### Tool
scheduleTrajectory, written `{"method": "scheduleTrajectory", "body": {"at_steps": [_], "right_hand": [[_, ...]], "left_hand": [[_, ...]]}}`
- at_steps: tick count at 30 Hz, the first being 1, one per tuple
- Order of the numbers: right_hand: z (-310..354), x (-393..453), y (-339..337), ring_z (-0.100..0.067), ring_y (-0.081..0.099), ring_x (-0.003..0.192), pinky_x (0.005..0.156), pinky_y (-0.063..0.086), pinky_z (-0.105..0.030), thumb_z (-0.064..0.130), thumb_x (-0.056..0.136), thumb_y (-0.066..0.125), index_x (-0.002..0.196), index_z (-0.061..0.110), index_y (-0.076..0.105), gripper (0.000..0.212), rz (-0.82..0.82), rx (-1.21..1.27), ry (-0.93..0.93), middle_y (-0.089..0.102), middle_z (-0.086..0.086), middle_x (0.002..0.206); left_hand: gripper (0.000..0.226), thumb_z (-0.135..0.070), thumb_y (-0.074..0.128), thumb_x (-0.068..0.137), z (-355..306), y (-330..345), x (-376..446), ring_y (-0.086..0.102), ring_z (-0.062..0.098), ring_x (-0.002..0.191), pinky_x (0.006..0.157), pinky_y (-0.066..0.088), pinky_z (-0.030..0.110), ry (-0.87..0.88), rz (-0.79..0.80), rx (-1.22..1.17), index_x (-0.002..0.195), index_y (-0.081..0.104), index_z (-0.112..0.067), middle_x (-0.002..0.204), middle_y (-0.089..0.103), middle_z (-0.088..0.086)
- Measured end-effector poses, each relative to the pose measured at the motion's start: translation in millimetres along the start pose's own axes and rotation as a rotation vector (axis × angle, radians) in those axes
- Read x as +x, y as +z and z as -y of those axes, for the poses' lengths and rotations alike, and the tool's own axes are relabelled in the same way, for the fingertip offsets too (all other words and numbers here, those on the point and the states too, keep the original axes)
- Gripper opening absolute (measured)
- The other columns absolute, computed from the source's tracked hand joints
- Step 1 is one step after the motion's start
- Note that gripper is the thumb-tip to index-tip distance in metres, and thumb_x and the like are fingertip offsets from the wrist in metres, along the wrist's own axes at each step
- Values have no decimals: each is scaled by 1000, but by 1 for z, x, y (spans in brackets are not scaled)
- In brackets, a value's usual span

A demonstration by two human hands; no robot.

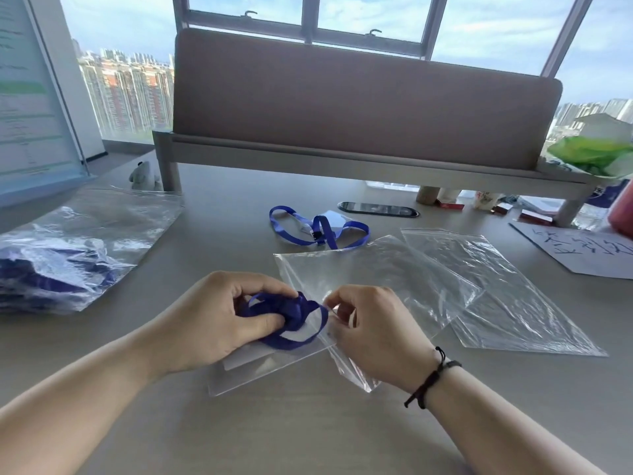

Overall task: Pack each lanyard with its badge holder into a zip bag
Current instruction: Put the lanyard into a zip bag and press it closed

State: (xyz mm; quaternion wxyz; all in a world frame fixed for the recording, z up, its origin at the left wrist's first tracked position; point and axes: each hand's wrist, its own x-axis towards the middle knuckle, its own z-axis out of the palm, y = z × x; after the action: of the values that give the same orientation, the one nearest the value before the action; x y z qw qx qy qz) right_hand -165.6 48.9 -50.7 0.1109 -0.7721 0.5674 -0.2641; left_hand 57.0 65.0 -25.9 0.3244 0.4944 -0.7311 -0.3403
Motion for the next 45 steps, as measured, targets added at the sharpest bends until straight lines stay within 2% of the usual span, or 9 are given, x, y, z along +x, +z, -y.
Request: {"method": "scheduleTrajectory", "body": {"at_steps": [9,15,19,22,25,30,33,37,45], "right_hand": [[11,-5,-8,-8,54,60,56,41,-15,19,85,67,93,26,75,13,-20,169,-112,61,11,62],[25,-13,-1,-15,55,61,57,47,-25,19,83,68,96,27,73,16,-52,249,-232,61,11,68],[29,-14,1,-15,56,61,57,47,-25,21,82,67,96,28,72,16,-59,255,-268,58,15,66],[26,-13,0,-13,53,58,55,43,-19,19,83,68,96,28,73,17,-64,238,-220,56,19,63],[23,-11,-1,-7,46,49,53,35,-11,13,85,68,94,24,76,16,-51,344,-111,54,18,55],[22,-4,-7,-3,43,48,51,39,-16,5,85,69,83,23,76,19,-97,583,60,56,9,54],[20,-1,-11,-9,48,50,54,42,-21,3,84,69,81,21,77,20,-147,712,133,63,1,59],[21,-1,-15,-10,56,57,60,46,-29,1,85,67,80,17,78,20,-161,883,174,68,1,63],[25,-8,-12,-18,55,60,57,48,-29,0,83,70,102,21,71,29,112,875,18,64,-4,69]], "left_hand": [[31,-16,70,88,0,-1,-3,68,-7,90,89,52,22,-28,-19,204,101,74,-44,93,73,-28],[17,-25,72,86,-3,3,-3,65,9,86,82,53,33,45,-182,260,94,75,-39,88,70,-9],[8,-19,74,88,-6,7,-2,72,18,76,64,56,30,-225,-145,-204,90,78,-25,86,77,2],[16,0,65,91,-5,10,0,73,30,82,82,57,42,-381,-93,-572,99,76,-9,98,76,20],[22,0,60,91,-4,6,3,70,32,95,91,57,40,-423,-39,-777,106,75,-2,109,73,24],[35,-12,57,85,-9,-2,5,73,26,89,82,62,34,-426,75,-1104,114,74,-4,116,72,18],[37,-26,58,88,-9,-4,1,58,22,60,41,43,24,-444,91,-909,122,72,-25,101,67,10],[32,-29,44,104,-6,0,-1,47,19,55,42,26,25,-383,51,-645,122,68,-40,100,72,10],[37,-4,73,85,0,12,4,60,24,68,62,58,32,-173,-211,-492,115,67,-25,76,65,15]]}}
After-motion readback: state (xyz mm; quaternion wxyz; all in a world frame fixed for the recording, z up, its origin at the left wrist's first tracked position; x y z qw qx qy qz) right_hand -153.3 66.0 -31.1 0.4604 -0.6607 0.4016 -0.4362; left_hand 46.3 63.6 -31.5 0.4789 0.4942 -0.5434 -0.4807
